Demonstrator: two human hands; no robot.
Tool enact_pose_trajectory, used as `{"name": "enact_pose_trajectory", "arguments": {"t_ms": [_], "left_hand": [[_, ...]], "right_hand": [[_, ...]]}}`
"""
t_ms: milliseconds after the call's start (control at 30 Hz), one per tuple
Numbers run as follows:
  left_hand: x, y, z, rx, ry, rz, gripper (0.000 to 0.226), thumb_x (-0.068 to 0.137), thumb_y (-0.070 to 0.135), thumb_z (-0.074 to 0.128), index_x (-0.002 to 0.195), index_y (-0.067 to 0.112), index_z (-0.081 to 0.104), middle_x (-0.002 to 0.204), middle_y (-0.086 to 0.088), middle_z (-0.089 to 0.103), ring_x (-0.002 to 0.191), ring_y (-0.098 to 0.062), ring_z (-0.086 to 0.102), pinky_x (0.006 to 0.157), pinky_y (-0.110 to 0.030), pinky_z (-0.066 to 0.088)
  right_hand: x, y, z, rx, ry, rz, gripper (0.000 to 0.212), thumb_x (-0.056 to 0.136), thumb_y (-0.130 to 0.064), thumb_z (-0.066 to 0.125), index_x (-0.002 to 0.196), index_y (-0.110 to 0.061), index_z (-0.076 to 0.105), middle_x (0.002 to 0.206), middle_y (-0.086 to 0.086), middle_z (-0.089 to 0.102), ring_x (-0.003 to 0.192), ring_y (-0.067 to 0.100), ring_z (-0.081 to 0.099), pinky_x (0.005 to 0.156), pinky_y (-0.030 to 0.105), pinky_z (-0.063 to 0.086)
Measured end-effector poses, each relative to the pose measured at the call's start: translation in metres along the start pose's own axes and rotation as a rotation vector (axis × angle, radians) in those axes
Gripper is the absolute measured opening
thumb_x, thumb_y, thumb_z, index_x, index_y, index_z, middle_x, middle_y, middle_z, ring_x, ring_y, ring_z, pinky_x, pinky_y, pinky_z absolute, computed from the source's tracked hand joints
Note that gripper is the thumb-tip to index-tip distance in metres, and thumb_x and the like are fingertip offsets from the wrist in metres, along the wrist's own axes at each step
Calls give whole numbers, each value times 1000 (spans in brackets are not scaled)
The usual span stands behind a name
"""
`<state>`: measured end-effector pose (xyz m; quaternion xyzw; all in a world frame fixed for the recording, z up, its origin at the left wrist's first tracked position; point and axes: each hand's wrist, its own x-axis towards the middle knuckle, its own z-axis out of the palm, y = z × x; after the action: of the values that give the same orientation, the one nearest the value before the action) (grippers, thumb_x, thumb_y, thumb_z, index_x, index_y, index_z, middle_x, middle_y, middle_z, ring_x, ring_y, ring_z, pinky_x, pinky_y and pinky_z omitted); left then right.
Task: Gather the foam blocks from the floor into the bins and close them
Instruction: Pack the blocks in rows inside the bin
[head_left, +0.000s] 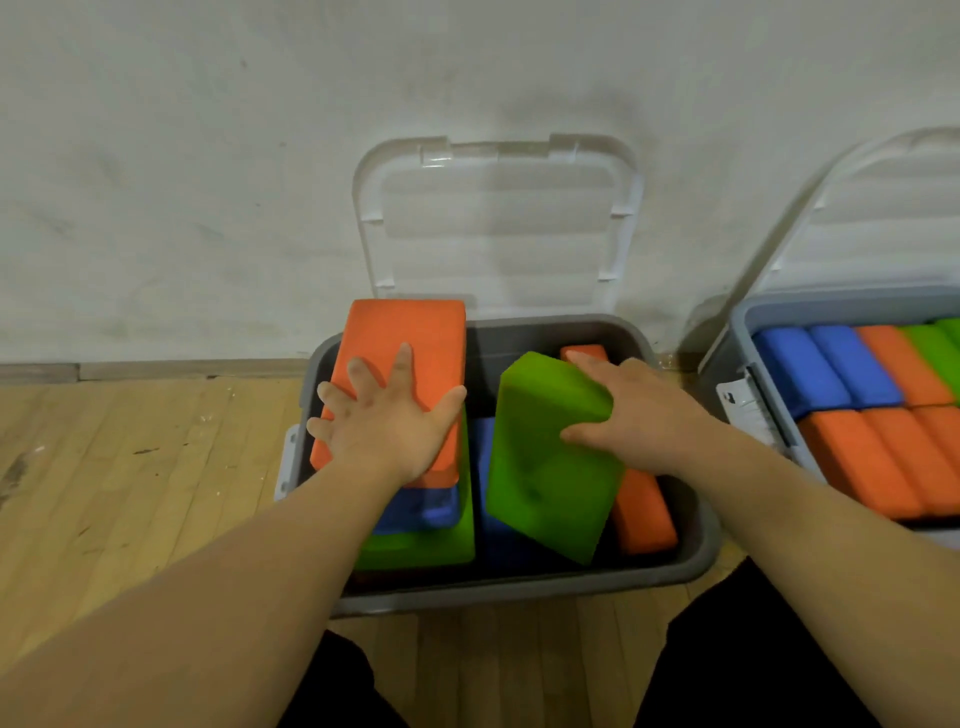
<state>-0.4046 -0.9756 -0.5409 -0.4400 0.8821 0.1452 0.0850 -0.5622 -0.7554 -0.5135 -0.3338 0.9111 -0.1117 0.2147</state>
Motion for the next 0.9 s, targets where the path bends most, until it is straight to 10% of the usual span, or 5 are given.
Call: {"name": "enact_pose_trajectory", "arguments": {"t_ms": [367, 733, 900], "left_hand": [[-11, -26, -9, -77, 24, 137, 107, 70, 90, 53, 158, 47, 10, 167, -4, 6, 154, -42, 0, 117, -73, 14], [-29, -15, -15, 62, -30, 57, 115, 63, 84, 55, 158, 51, 0, 165, 0, -2, 145, -58, 8, 111, -74, 20], [-36, -47, -1, 61, -94, 52, 120, 61, 99, 46, 157, 53, -8, 168, 0, -5, 147, -56, 5, 116, -71, 15]], "right_hand": [[-50, -17, -39, 665, 652, 249, 86, 82, -49, 55, 161, -33, 25, 149, 21, 42, 133, 33, 46, 110, 36, 35], [-70, -33, -6, 741, 593, 258, 83, 97, -44, 66, 161, -46, 14, 151, 16, 36, 117, 24, 46, 96, 29, 32], [-61, -31, 26, 884, 667, 320, 84, 91, -52, 67, 159, -47, 17, 157, 4, 40, 139, 26, 45, 115, 43, 37]]}}
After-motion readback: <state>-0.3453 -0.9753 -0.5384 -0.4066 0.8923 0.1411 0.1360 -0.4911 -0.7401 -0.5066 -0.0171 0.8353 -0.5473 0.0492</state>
